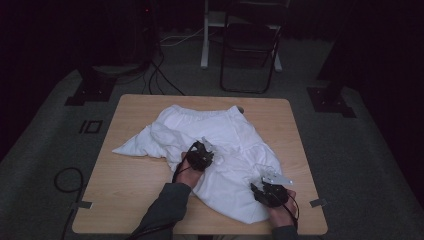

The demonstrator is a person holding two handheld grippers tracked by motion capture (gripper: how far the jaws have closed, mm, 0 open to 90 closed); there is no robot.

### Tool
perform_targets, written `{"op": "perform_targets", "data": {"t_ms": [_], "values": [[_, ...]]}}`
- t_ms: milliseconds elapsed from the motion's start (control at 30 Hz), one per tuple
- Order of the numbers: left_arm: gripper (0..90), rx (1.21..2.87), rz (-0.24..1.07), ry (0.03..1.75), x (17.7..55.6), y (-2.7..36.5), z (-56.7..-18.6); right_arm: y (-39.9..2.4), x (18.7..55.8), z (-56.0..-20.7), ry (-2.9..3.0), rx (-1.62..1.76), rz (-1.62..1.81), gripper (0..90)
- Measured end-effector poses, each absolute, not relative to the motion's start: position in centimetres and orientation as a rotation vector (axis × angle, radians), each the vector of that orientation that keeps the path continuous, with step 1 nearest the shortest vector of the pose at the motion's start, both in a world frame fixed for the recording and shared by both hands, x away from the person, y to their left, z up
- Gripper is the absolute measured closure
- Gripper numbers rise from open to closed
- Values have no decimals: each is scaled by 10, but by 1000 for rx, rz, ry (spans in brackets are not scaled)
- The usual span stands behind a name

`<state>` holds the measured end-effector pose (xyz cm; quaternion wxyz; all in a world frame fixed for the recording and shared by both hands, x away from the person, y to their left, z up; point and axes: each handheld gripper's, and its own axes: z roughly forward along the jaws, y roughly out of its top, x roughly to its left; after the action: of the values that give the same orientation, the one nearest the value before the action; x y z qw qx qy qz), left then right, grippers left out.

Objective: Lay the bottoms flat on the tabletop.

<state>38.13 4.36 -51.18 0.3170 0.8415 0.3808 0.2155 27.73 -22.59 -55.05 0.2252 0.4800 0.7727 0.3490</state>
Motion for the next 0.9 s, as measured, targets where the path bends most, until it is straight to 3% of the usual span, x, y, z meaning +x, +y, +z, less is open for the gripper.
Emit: {"op": "perform_targets", "data": {"t_ms": [100,900], "values": [[892,2190,578,1025,381,59,-507,-226,277,-551,2131,1322,963,490],[897,1962,701,1295,333,201,-503,-226,277,-551,2128,1324,965,490]]}}
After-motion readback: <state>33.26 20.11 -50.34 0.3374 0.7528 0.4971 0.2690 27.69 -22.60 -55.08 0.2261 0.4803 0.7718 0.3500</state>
